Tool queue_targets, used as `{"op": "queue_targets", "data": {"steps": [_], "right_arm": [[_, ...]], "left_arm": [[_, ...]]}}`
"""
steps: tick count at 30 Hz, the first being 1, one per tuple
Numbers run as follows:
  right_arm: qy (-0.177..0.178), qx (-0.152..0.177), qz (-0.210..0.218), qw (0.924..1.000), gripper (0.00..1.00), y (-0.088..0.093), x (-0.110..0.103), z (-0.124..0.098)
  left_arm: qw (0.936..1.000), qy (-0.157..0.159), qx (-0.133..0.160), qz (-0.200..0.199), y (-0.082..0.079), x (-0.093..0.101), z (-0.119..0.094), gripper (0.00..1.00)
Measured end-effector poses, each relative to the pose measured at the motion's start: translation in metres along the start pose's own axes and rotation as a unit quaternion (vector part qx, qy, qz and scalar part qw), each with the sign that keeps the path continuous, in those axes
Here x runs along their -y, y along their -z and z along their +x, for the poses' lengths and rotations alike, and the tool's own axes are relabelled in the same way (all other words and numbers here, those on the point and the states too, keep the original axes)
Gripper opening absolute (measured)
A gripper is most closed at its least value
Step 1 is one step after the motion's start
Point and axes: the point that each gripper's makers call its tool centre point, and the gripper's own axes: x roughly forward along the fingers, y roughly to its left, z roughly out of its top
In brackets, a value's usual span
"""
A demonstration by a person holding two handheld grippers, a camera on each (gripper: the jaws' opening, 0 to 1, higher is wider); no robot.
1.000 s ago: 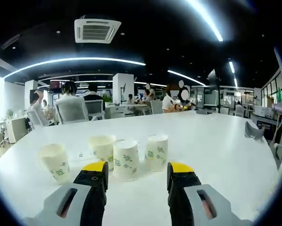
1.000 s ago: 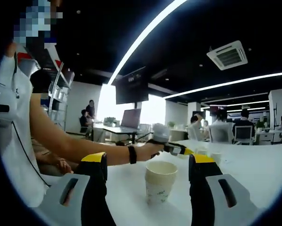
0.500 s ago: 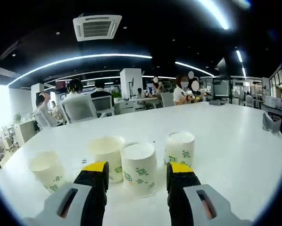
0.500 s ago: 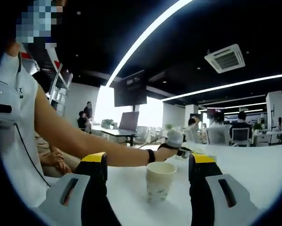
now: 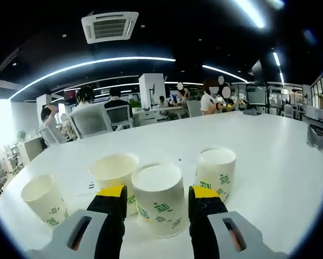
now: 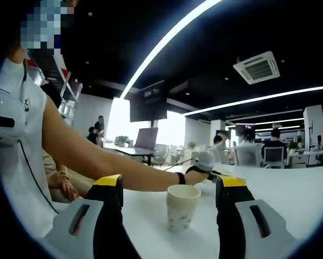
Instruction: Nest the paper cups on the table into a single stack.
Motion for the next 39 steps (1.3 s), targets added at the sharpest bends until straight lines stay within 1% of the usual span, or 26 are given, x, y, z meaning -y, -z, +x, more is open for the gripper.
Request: {"op": "queue_targets", "data": {"steps": [2, 3, 4, 8, 13, 15, 16, 18, 19, 22, 23, 25, 26, 27, 28, 30, 31, 34, 36, 38, 39], "right_arm": [[0.002, -0.001, -0.001, 1.0000, 0.73, 0.000, 0.000, 0.000], [0.003, -0.002, -0.001, 1.0000, 0.73, 0.001, 0.001, -0.001], [0.003, -0.003, -0.001, 1.0000, 0.73, 0.001, 0.001, -0.001], [0.002, -0.003, -0.001, 1.0000, 0.73, 0.001, 0.001, 0.001], [-0.003, -0.003, 0.006, 1.0000, 0.72, 0.006, 0.000, 0.006], [-0.005, -0.003, 0.012, 0.9999, 0.72, 0.010, 0.001, 0.009], [-0.006, -0.003, 0.014, 0.9999, 0.72, 0.011, 0.001, 0.011], [-0.008, -0.002, 0.017, 0.9998, 0.71, 0.013, 0.000, 0.014], [-0.010, -0.001, 0.018, 0.9998, 0.71, 0.013, 0.000, 0.016], [-0.014, 0.004, 0.020, 0.9997, 0.71, 0.012, -0.003, 0.022], [-0.017, 0.005, 0.021, 0.9996, 0.71, 0.013, -0.004, 0.025], [-0.022, 0.006, 0.021, 0.9995, 0.71, 0.014, -0.007, 0.030], [-0.025, 0.005, 0.021, 0.9995, 0.71, 0.014, -0.009, 0.033], [-0.027, 0.005, 0.021, 0.9994, 0.71, 0.014, -0.010, 0.035], [-0.030, 0.005, 0.021, 0.9993, 0.71, 0.015, -0.012, 0.037], [-0.034, 0.005, 0.020, 0.9992, 0.71, 0.015, -0.015, 0.041], [-0.036, 0.006, 0.020, 0.9991, 0.71, 0.014, -0.016, 0.042], [-0.040, 0.008, 0.021, 0.9989, 0.70, 0.014, -0.019, 0.046], [-0.044, 0.008, 0.021, 0.9988, 0.70, 0.015, -0.021, 0.049], [-0.046, 0.007, 0.021, 0.9987, 0.70, 0.016, -0.023, 0.050], [-0.047, 0.007, 0.021, 0.9986, 0.70, 0.016, -0.024, 0.051]], "left_arm": [[1.0000, -0.004, 0.002, 0.000, -0.002, -0.002, 0.002, 0.46], [1.0000, -0.006, 0.002, 0.001, -0.004, -0.003, 0.002, 0.42], [1.0000, -0.006, 0.003, 0.000, -0.005, -0.003, 0.002, 0.40], [0.9999, -0.002, 0.009, -0.007, -0.009, -0.003, -0.003, 0.40], [0.9998, 0.014, 0.015, 0.000, -0.009, 0.005, -0.017, 0.39], [0.9995, 0.023, 0.018, 0.007, -0.009, 0.009, -0.028, 0.39], [0.9993, 0.029, 0.024, 0.006, -0.012, 0.010, -0.034, 0.39], [0.9982, 0.048, 0.035, -0.009, -0.016, 0.015, -0.047, 0.39], [0.9972, 0.063, 0.036, -0.018, -0.016, 0.019, -0.053, 0.39], [0.9937, 0.080, 0.057, -0.053, -0.022, 0.021, -0.077, 0.39], [0.9935, 0.083, 0.055, -0.054, -0.021, 0.021, -0.085, 0.39], [0.9931, 0.090, 0.055, -0.052, -0.020, 0.024, -0.096, 0.39], [0.9926, 0.098, 0.050, -0.051, -0.017, 0.027, -0.103, 0.39], [0.9909, 0.118, 0.041, -0.051, -0.013, 0.034, -0.111, 0.39], [0.9902, 0.125, 0.044, -0.044, -0.013, 0.036, -0.117, 0.39], [0.9903, 0.128, 0.042, -0.033, -0.011, 0.038, -0.128, 0.39], [0.9893, 0.137, 0.042, -0.027, -0.011, 0.039, -0.136, 0.39], [0.9850, 0.167, 0.043, -0.016, -0.012, 0.050, -0.158, 0.39], [0.9839, 0.172, 0.050, 0.001, -0.012, 0.054, -0.173, 0.39], [0.9834, 0.174, 0.051, -0.001, -0.010, 0.059, -0.188, 0.39], [0.9820, 0.181, 0.055, -0.004, -0.011, 0.063, -0.196, 0.39]]}}
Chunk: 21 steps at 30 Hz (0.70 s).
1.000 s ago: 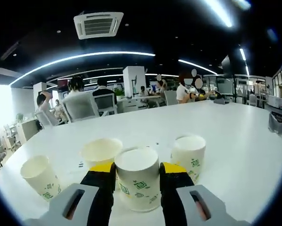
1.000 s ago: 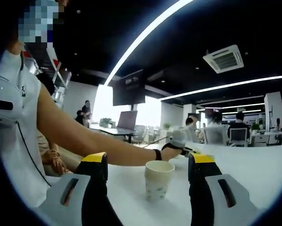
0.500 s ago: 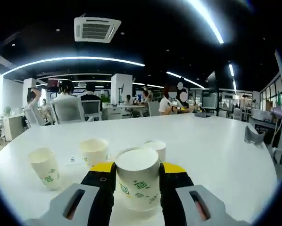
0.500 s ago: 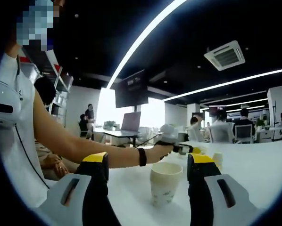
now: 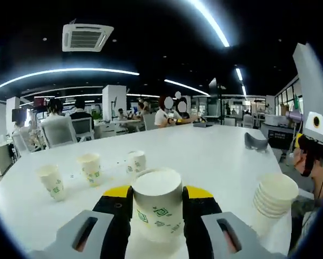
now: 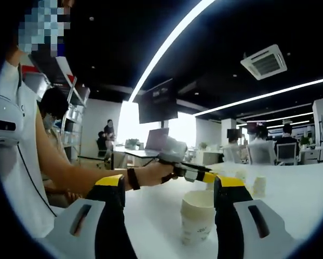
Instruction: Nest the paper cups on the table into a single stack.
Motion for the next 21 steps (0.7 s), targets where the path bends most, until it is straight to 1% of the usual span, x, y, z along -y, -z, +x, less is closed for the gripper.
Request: {"op": "queue_targets", "data": {"steps": [2, 3, 4, 6, 9, 10, 12, 14, 15, 17, 19, 21], "right_arm": [[-0.002, 0.000, 0.001, 1.0000, 0.70, 0.001, -0.002, 0.001], [-0.003, 0.000, 0.001, 1.0000, 0.70, 0.001, -0.002, 0.002], [-0.004, -0.001, 0.001, 1.0000, 0.70, 0.001, -0.003, 0.002], [-0.006, -0.001, 0.001, 1.0000, 0.69, 0.002, -0.004, 0.002], [-0.007, -0.002, 0.001, 1.0000, 0.69, 0.004, -0.006, 0.002], [-0.007, -0.001, 0.002, 1.0000, 0.69, 0.004, -0.006, 0.003], [-0.008, 0.001, 0.004, 1.0000, 0.69, 0.005, -0.007, 0.003], [-0.009, 0.003, 0.005, 0.9999, 0.69, 0.005, -0.008, 0.005], [-0.010, 0.003, 0.006, 0.9999, 0.69, 0.006, -0.008, 0.005], [-0.013, 0.001, 0.008, 0.9999, 0.69, 0.008, -0.010, 0.006], [-0.013, -0.002, 0.008, 0.9999, 0.69, 0.011, -0.010, 0.006], [-0.013, -0.003, 0.011, 0.9998, 0.69, 0.013, -0.010, 0.005]], "left_arm": [[0.9997, 0.017, 0.009, -0.013, -0.002, 0.015, -0.012, 0.39], [0.9993, 0.021, 0.018, -0.026, -0.005, 0.021, -0.018, 0.39], [0.9990, 0.025, 0.023, -0.030, -0.007, 0.025, -0.022, 0.39], [0.9989, 0.029, 0.023, -0.030, -0.008, 0.037, -0.038, 0.39], [0.9986, 0.037, 0.033, -0.017, -0.012, 0.054, -0.057, 0.39], [0.9986, 0.037, 0.036, -0.013, -0.012, 0.057, -0.063, 0.39], [0.9987, 0.028, 0.043, 0.002, -0.012, 0.059, -0.075, 0.39], [0.9986, 0.024, 0.047, -0.003, -0.012, 0.061, -0.089, 0.39], [0.9983, 0.023, 0.052, -0.011, -0.013, 0.063, -0.097, 0.39], [0.9961, 0.031, 0.078, -0.028, -0.025, 0.073, -0.112, 0.39], [0.9946, 0.038, 0.090, -0.033, -0.033, 0.084, -0.127, 0.39], [0.9920, 0.050, 0.111, -0.033, -0.045, 0.098, -0.138, 0.39]]}}
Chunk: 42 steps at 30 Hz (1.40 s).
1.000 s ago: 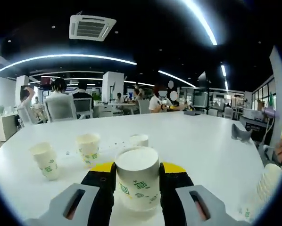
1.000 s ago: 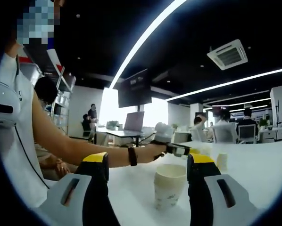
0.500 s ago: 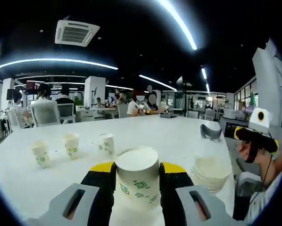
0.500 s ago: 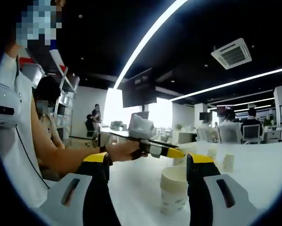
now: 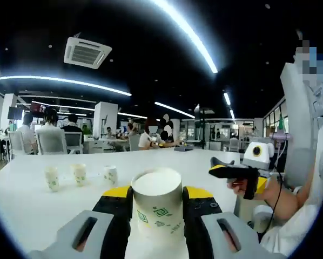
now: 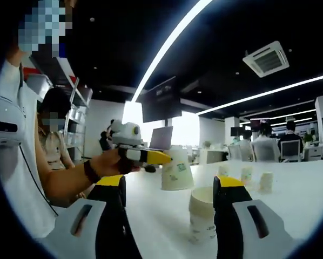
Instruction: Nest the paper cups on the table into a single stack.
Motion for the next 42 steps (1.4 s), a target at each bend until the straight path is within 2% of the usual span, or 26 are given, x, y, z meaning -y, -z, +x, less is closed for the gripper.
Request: {"op": "queue_targets", "data": {"steps": [3, 8, 11, 14, 21, 22, 24, 31, 42], "right_arm": [[0.000, 0.001, 0.002, 1.0000, 0.69, 0.001, 0.000, -0.001], [-0.006, 0.005, 0.007, 0.9999, 0.69, 0.002, -0.004, -0.001], [-0.013, 0.004, 0.011, 0.9998, 0.70, 0.003, -0.007, -0.001], [-0.023, 0.004, 0.013, 0.9996, 0.71, 0.003, -0.011, 0.000], [-0.049, 0.010, 0.006, 0.9987, 0.68, -0.002, -0.022, 0.003], [-0.051, 0.008, 0.004, 0.9987, 0.68, -0.001, -0.024, 0.003], [-0.052, 0.004, 0.001, 0.9986, 0.67, 0.002, -0.025, 0.004], [-0.046, 0.008, -0.007, 0.9989, 0.59, -0.001, -0.019, -0.002], [-0.028, 0.030, -0.015, 0.9991, 0.56, -0.015, -0.007, -0.007]], "left_arm": [[0.9990, 0.035, 0.021, -0.019, -0.012, 0.025, -0.003, 0.39], [0.9948, 0.084, 0.039, -0.042, -0.016, 0.060, 0.003, 0.39], [0.9936, 0.095, 0.039, -0.047, -0.012, 0.069, 0.008, 0.39], [0.9890, 0.121, 0.052, -0.066, -0.016, 0.085, 0.010, 0.39], [0.9846, 0.143, 0.051, -0.087, -0.008, 0.097, 0.020, 0.39], [0.9815, 0.153, 0.059, -0.099, -0.010, 0.103, 0.020, 0.39], [0.9793, 0.160, 0.064, -0.106, -0.013, 0.107, 0.020, 0.39], [0.9803, 0.155, 0.062, -0.106, -0.011, 0.106, 0.017, 0.39], [0.9787, 0.160, 0.049, -0.118, -0.001, 0.108, 0.018, 0.38]]}}
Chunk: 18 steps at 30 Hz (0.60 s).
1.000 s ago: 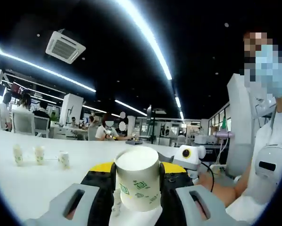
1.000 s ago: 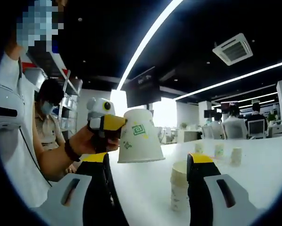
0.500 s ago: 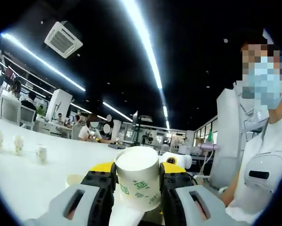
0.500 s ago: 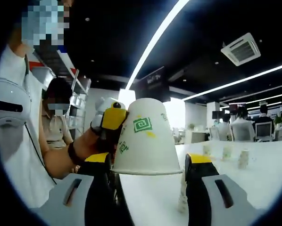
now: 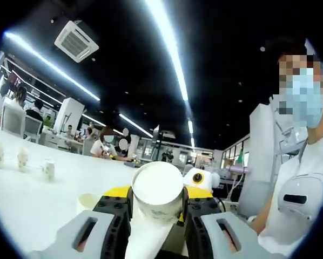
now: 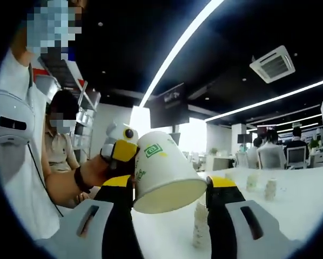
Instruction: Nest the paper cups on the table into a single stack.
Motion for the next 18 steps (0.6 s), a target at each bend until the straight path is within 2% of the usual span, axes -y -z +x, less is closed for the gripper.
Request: {"op": "queue_targets", "data": {"steps": [9, 18], "right_arm": [[0.003, -0.002, -0.016, 0.9999, 0.55, -0.004, 0.004, -0.005], [0.008, 0.008, -0.003, 0.9999, 0.50, -0.002, 0.005, -0.011]], "left_arm": [[0.9999, -0.001, -0.010, 0.003, 0.005, -0.001, -0.001, 0.38], [0.9995, -0.023, 0.020, 0.006, -0.014, -0.012, -0.008, 0.38]]}}
